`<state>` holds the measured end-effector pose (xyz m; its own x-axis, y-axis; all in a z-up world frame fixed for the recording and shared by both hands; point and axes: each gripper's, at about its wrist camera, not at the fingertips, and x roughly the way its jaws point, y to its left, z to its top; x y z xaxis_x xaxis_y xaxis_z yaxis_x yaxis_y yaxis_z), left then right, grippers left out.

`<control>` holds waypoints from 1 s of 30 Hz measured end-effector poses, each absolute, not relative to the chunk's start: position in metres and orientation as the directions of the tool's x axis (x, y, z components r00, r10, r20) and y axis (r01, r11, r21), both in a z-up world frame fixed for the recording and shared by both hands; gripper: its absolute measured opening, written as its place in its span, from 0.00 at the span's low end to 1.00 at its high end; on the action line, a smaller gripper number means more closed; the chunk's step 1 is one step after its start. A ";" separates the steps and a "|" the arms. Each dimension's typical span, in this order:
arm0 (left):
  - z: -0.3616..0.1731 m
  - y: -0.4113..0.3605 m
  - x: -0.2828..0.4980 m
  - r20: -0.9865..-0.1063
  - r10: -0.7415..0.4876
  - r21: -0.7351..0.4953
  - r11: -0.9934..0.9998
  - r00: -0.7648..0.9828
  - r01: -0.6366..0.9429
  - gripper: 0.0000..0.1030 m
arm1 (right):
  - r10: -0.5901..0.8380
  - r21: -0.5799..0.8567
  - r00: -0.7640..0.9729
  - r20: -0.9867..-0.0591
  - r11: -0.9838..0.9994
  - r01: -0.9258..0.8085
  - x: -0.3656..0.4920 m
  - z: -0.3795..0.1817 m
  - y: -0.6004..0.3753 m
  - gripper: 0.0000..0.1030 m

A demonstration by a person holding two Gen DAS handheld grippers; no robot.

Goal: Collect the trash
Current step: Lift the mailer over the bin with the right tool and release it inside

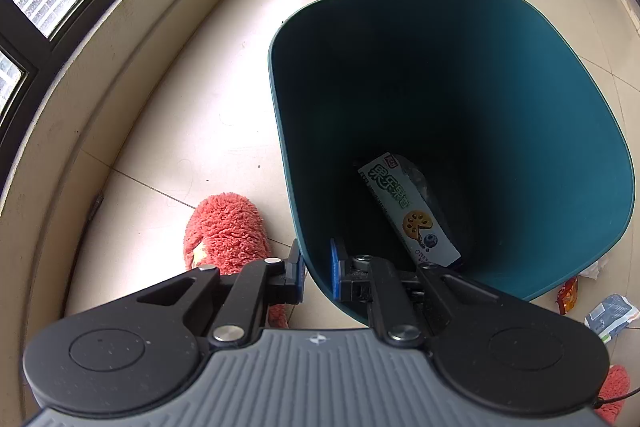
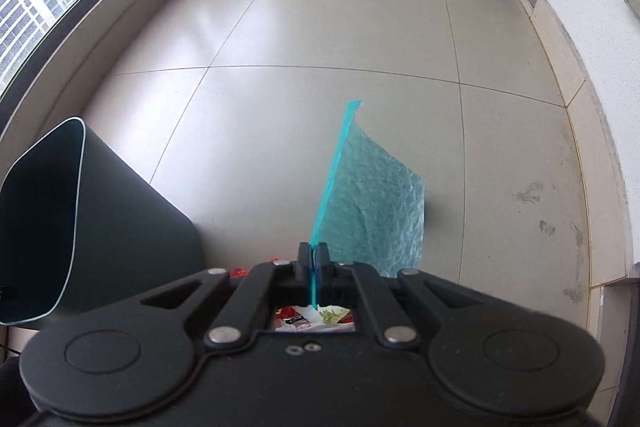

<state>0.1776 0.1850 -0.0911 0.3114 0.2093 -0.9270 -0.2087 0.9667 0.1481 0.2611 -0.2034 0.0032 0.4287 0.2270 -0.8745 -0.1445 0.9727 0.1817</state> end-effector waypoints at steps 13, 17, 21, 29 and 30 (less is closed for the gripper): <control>-0.091 0.185 0.177 -0.926 0.207 0.147 0.968 0.316 -0.206 0.11 | 0.482 0.279 0.377 -0.791 0.832 -0.480 0.246 0.066 -0.083 0.00; -0.090 0.185 0.177 -0.926 0.205 0.145 0.968 0.316 -0.205 0.11 | 0.512 0.281 0.332 -0.792 0.789 -0.546 0.253 0.061 -0.044 0.00; -0.090 0.185 0.178 -0.926 0.205 0.144 0.968 0.316 -0.204 0.11 | 0.523 0.282 0.292 -0.800 0.759 -0.587 0.259 0.048 -0.014 0.00; -0.090 0.185 0.178 -0.926 0.202 0.142 0.969 0.317 -0.203 0.11 | 0.452 0.229 0.242 -0.858 0.760 -0.609 0.266 0.000 0.032 0.00; -0.090 0.186 0.177 -0.927 0.201 0.140 0.969 0.318 -0.203 0.11 | 0.437 0.215 0.239 -0.867 0.762 -0.611 0.267 -0.007 0.035 0.00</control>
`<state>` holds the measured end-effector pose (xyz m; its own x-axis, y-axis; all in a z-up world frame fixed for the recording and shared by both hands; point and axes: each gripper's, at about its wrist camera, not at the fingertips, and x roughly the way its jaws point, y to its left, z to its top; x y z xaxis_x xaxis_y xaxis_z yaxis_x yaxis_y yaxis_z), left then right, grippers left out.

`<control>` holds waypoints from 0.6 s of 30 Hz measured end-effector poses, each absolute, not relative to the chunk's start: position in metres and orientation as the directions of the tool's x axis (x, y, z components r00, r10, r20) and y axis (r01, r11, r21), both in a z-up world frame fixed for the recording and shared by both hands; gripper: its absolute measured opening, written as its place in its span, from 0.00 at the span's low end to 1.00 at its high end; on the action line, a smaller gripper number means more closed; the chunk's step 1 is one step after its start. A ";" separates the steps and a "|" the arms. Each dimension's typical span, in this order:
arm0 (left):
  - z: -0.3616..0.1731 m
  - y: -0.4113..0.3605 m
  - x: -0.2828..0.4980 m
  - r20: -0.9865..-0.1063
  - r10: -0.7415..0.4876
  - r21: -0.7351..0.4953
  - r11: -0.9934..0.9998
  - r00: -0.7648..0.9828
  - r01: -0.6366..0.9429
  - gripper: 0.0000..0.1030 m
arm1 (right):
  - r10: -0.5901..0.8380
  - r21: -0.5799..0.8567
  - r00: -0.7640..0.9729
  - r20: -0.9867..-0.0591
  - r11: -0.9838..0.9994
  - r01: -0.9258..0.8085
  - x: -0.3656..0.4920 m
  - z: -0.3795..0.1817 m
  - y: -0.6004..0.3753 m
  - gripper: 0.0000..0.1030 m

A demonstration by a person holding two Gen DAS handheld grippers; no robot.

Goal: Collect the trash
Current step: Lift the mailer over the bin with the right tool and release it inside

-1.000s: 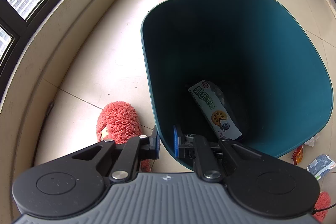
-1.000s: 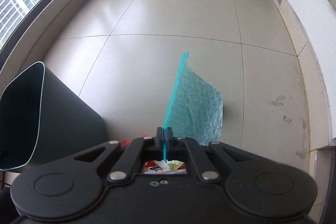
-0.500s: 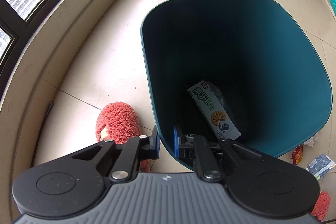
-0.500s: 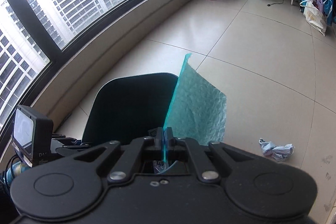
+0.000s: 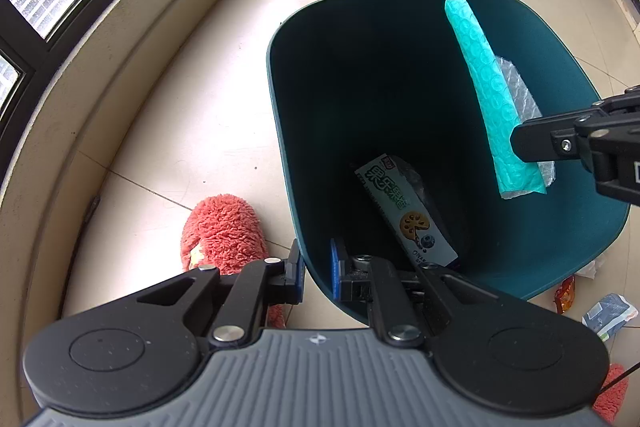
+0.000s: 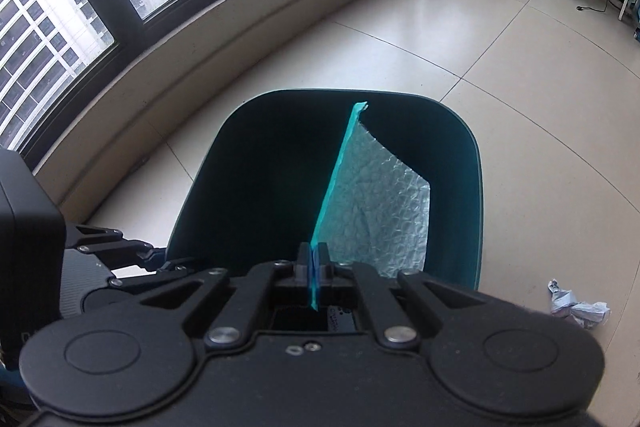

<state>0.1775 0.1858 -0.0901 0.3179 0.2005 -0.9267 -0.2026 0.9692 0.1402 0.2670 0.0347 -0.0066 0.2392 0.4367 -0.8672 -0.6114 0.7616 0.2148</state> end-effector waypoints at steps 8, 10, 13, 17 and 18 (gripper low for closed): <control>-0.090 0.187 0.177 -0.927 0.197 0.136 0.970 0.319 -0.203 0.11 | 0.391 0.196 0.195 -0.900 0.760 -0.620 0.268 -0.042 0.050 0.00; -0.090 0.187 0.177 -0.927 0.197 0.136 0.970 0.319 -0.203 0.11 | 0.382 0.194 0.188 -0.905 0.764 -0.616 0.268 -0.046 0.050 0.01; -0.090 0.187 0.177 -0.928 0.194 0.134 0.970 0.319 -0.203 0.11 | 0.369 0.182 0.194 -0.909 0.770 -0.611 0.267 -0.050 0.058 0.10; -0.090 0.187 0.177 -0.927 0.194 0.133 0.971 0.320 -0.200 0.11 | 0.374 0.197 0.184 -0.909 0.775 -0.600 0.264 -0.053 0.052 0.17; -0.090 0.188 0.177 -0.927 0.194 0.133 0.971 0.321 -0.201 0.11 | 0.377 0.199 0.188 -0.907 0.776 -0.598 0.264 -0.052 0.051 0.19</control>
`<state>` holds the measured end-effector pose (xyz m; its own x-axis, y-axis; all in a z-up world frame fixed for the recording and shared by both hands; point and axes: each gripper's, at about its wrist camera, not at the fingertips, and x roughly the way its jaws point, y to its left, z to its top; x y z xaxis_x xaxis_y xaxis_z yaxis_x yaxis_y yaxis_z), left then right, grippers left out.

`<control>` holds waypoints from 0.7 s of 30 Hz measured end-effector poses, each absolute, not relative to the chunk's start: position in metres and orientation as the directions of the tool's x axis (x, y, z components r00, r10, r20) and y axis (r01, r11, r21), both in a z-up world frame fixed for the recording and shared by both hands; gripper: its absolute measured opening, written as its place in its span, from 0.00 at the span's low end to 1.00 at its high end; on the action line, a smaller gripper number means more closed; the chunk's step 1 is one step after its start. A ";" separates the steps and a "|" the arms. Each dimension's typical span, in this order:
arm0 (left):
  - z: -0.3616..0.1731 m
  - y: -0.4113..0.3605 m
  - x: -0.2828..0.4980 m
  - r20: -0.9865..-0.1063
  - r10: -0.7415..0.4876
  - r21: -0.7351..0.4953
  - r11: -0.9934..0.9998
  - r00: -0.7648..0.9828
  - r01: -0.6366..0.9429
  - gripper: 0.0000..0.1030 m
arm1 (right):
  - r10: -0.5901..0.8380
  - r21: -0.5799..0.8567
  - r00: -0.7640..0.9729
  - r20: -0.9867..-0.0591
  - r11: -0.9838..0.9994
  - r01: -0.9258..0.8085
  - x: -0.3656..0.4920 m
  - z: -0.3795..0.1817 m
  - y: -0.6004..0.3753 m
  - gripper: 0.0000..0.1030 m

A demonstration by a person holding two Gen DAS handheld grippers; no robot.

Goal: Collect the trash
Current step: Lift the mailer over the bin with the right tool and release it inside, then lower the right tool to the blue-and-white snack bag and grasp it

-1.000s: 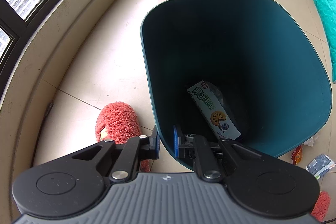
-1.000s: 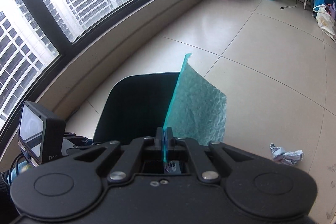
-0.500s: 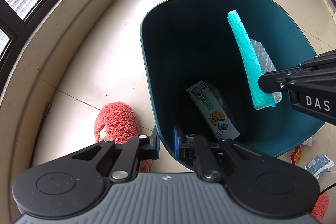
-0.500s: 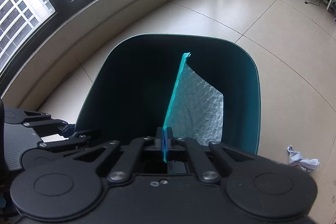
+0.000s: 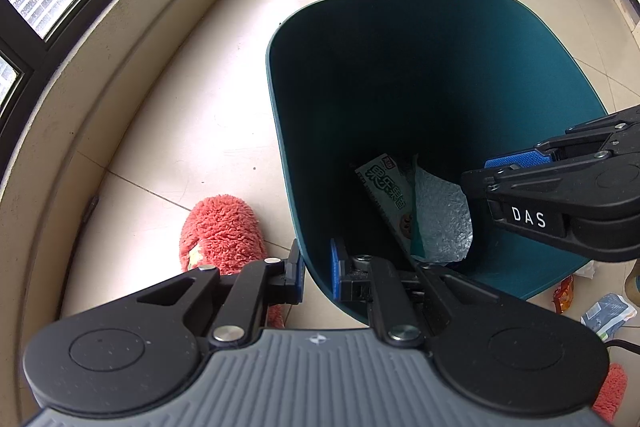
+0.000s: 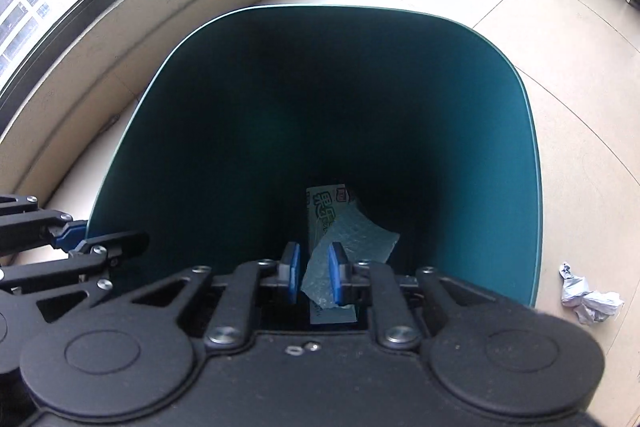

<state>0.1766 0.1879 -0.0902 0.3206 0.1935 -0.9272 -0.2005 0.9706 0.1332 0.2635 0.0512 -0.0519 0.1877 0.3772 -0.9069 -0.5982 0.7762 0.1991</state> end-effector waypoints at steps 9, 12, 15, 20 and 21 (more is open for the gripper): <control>-0.090 0.188 0.176 -0.927 0.193 0.133 0.971 0.322 -0.199 0.11 | 0.459 0.271 0.214 -0.862 0.775 -0.571 0.247 -0.011 0.022 0.29; -0.091 0.188 0.176 -0.926 0.196 0.136 0.971 0.323 -0.198 0.11 | 0.480 0.287 0.238 -0.845 0.780 -0.556 0.243 0.004 0.006 0.31; -0.091 0.188 0.176 -0.925 0.197 0.138 0.971 0.324 -0.197 0.11 | 0.488 0.300 0.265 -0.832 0.796 -0.525 0.241 0.015 -0.011 0.33; -0.091 0.188 0.176 -0.926 0.197 0.138 0.971 0.324 -0.196 0.11 | 0.481 0.311 0.317 -0.817 0.832 -0.460 0.233 0.029 -0.050 0.35; -0.091 0.188 0.176 -0.926 0.197 0.139 0.971 0.323 -0.196 0.11 | 0.474 0.309 0.329 -0.817 0.841 -0.444 0.230 0.031 -0.059 0.36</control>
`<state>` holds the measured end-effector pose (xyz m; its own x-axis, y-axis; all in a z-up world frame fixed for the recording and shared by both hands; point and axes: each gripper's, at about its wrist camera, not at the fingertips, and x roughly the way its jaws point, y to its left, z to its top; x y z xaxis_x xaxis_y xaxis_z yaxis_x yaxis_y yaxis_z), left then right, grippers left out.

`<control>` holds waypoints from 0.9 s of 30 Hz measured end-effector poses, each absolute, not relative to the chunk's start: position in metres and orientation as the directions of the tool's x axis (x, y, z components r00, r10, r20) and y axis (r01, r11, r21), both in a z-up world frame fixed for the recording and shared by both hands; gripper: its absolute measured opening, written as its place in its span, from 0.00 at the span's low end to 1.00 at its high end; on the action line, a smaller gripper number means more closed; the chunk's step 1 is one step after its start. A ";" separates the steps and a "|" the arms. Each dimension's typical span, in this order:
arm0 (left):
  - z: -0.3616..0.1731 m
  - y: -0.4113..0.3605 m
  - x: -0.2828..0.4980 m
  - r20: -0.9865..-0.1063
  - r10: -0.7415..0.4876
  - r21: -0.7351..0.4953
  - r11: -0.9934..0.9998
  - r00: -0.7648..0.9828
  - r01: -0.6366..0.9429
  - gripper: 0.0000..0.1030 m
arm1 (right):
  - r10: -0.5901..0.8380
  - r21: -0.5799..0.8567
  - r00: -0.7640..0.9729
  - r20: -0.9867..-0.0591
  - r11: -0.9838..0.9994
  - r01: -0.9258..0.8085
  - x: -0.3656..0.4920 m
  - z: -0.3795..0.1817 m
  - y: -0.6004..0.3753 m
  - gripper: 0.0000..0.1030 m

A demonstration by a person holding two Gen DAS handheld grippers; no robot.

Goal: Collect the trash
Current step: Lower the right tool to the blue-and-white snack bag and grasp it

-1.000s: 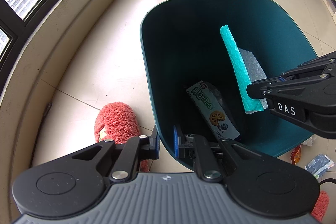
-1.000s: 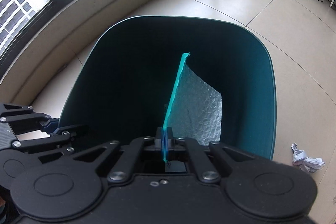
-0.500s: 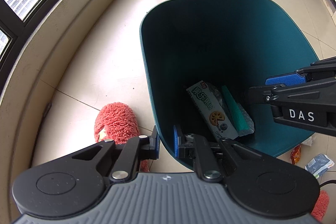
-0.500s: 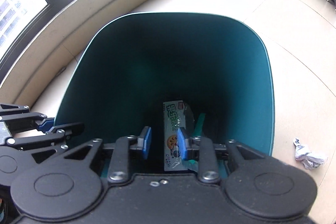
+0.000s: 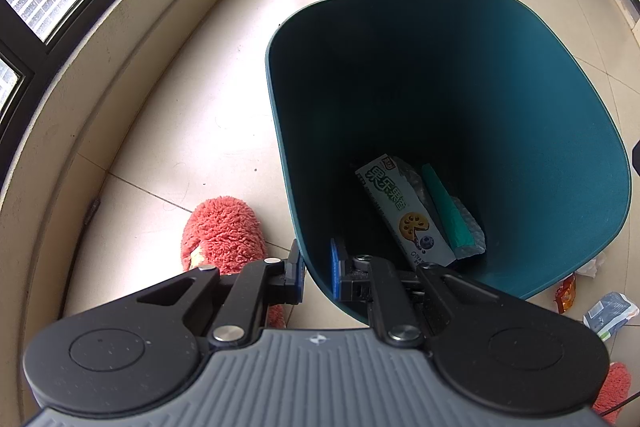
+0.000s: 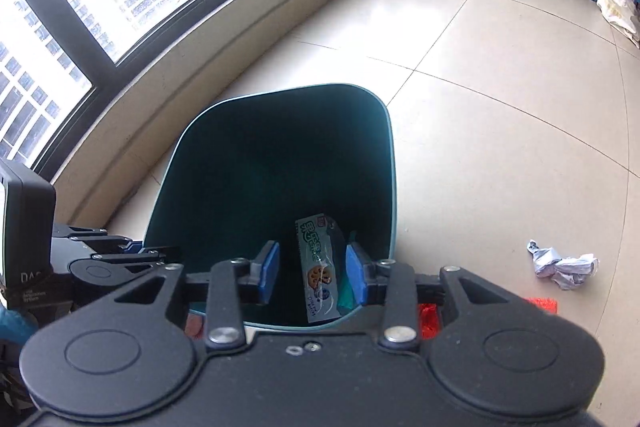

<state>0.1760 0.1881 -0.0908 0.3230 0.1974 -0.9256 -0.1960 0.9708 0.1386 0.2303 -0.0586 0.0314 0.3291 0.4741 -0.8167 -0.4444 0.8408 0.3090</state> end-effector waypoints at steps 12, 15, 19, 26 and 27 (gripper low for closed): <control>-0.092 0.187 0.175 -0.922 0.225 0.170 0.966 0.314 -0.194 0.11 | 0.244 0.251 0.368 -0.897 0.967 -0.029 0.208 -0.033 -0.190 0.57; -0.093 0.186 0.174 -0.915 0.267 0.214 0.957 0.302 -0.196 0.11 | 0.179 0.208 0.313 -0.933 0.976 0.064 0.198 -0.069 -0.216 0.63; -0.093 0.186 0.172 -0.915 0.287 0.236 0.951 0.285 -0.200 0.11 | 0.122 0.165 0.205 -0.971 0.964 0.209 0.189 -0.128 -0.244 0.70; -0.093 0.181 0.159 -0.915 0.310 0.268 0.946 0.260 -0.183 0.12 | 0.082 0.097 0.054 -0.995 0.908 0.407 0.168 -0.207 -0.274 0.70; -0.093 0.181 0.158 -0.914 0.312 0.271 0.945 0.258 -0.183 0.12 | 0.073 0.083 0.040 -0.997 0.905 0.416 0.167 -0.214 -0.275 0.70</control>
<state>0.1577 0.1805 -0.0931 0.2579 0.3122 -0.9144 -0.1832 0.9450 0.2710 0.1668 -0.2753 -0.2142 0.0401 0.0732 -0.9965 0.4164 0.9054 0.0832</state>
